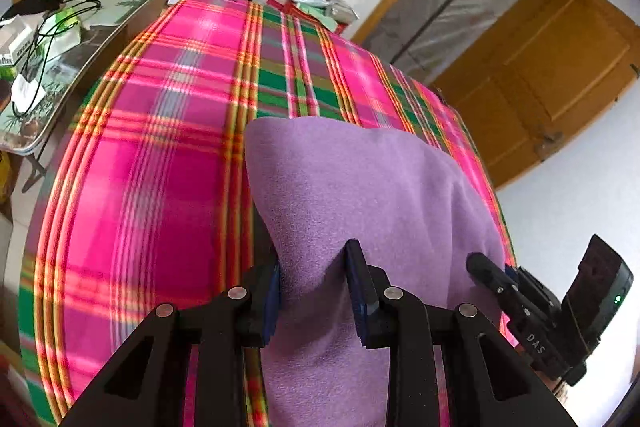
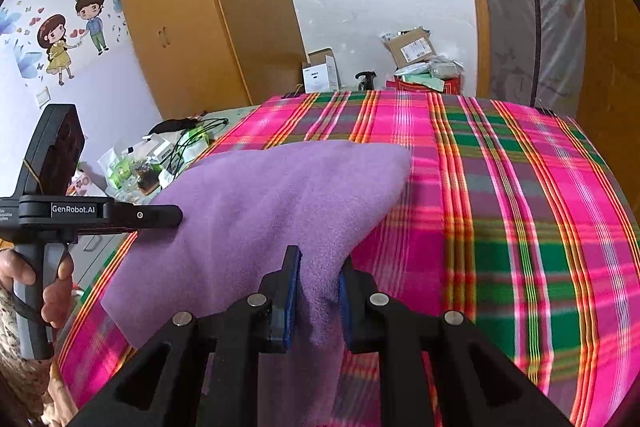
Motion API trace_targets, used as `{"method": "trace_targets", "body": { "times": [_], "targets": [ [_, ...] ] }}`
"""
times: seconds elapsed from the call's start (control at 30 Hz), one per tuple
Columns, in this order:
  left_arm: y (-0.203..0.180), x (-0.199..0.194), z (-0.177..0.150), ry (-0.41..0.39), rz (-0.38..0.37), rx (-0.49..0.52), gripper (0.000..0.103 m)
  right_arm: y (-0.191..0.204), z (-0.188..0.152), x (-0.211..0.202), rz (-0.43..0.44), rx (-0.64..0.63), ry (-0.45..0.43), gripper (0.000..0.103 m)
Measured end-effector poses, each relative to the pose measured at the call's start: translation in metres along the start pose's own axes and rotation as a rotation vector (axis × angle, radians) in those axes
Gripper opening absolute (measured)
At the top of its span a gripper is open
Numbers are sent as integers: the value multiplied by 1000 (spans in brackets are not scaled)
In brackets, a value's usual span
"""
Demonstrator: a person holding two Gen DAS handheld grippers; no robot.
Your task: Fold clothes
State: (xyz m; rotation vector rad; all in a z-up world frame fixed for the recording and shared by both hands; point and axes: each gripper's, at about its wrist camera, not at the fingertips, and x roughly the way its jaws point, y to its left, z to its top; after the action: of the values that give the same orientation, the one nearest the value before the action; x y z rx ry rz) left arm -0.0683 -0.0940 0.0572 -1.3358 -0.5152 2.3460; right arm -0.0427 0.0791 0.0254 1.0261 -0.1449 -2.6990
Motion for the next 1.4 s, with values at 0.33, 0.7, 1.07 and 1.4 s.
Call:
{"method": "trace_targets", "body": {
  "times": [0.33, 0.7, 1.07, 1.4],
  "targets": [
    [13, 28, 51, -21, 35, 16, 30, -13, 18, 44, -18, 38, 10, 18],
    [32, 62, 59, 9, 51, 18, 32, -22, 7, 75, -82, 10, 56, 21],
    [27, 45, 32, -18, 123, 50, 39, -23, -8, 58, -113, 24, 83, 26],
    [31, 17, -12, -38, 120, 19, 39, -19, -45, 19, -99, 38, 82, 26]
  ]
}}
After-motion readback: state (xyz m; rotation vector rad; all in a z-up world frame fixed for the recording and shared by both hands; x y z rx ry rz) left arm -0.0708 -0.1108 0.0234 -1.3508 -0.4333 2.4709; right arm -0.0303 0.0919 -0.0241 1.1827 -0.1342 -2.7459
